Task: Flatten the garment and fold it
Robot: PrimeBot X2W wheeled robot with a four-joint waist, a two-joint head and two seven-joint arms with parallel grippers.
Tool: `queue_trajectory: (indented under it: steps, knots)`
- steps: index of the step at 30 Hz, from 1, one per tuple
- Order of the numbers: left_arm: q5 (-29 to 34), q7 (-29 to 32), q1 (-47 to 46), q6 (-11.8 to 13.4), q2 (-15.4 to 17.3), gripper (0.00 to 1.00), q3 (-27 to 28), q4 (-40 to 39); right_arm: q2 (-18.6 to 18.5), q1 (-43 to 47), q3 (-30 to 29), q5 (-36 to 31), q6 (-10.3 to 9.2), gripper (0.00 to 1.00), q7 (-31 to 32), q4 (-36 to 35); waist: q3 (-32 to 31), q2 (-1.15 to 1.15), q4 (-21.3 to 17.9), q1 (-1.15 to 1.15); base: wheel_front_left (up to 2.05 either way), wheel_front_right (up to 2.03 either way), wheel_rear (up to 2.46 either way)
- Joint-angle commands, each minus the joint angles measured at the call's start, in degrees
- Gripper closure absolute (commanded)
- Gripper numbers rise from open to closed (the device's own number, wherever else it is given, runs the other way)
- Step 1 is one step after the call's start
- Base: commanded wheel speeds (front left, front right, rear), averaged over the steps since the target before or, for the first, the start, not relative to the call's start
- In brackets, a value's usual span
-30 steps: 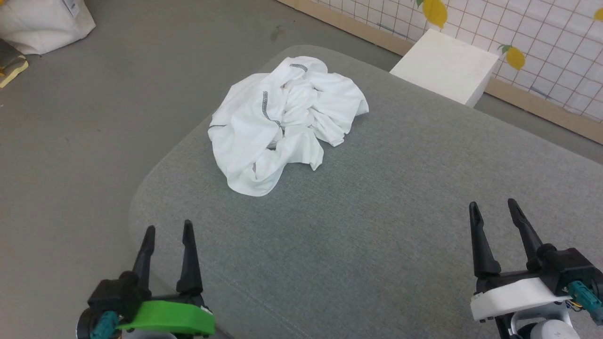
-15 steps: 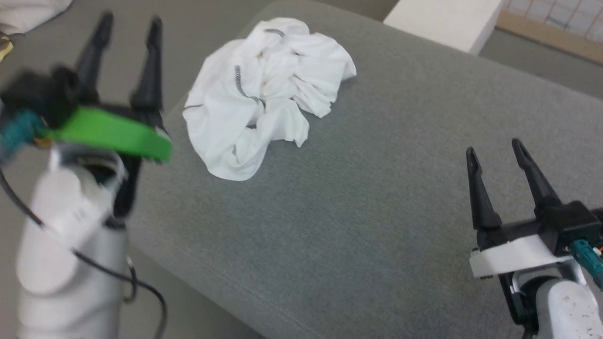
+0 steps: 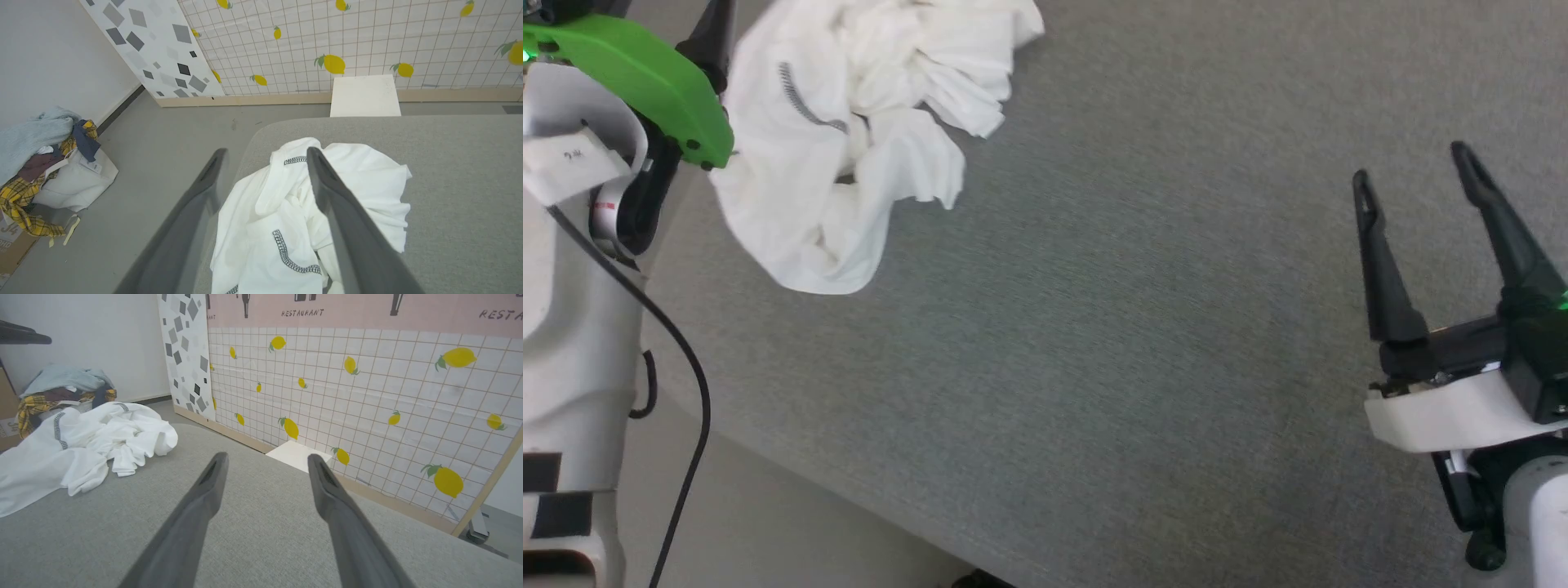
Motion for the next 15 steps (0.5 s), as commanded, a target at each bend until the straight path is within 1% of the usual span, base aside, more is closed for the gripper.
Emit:
queue_trajectory:
  steps: [1, 4, 7, 15]
  knots:
    - [-0.7, 0.6, -1.4, -0.1, 0.6, 0.00, -0.6, 1.6, -0.5, -1.4, 0.3, -0.1, -0.10, 0.00, 0.6, -1.2, 7.4, 0.00, -5.3, -0.01, 0.00, 0.00, 0.00]
    - [-0.3, 0.8, -2.4, -0.1, 1.1, 0.00, -1.4, 4.9, -1.1, -2.4, 0.8, 0.0, -0.10, 0.00, 1.2, -2.7, 9.9, 0.00, -6.4, -0.01, 0.00, 0.00, 0.00]
    - [0.4, 0.3, -2.7, 0.6, 1.2, 0.00, -1.9, 8.6, -1.4, -3.4, 1.1, 0.1, -0.10, 0.00, 1.7, -3.9, 12.1, 0.00, -7.4, -0.01, 0.00, 0.00, 0.00]
    - [2.6, -0.4, -2.8, 2.6, 1.6, 0.00, -3.5, 17.3, -2.0, -4.2, 0.4, 0.4, -0.10, 0.00, 2.4, -5.3, 14.5, 0.00, -9.0, -0.01, 0.00, 0.00, 0.00]
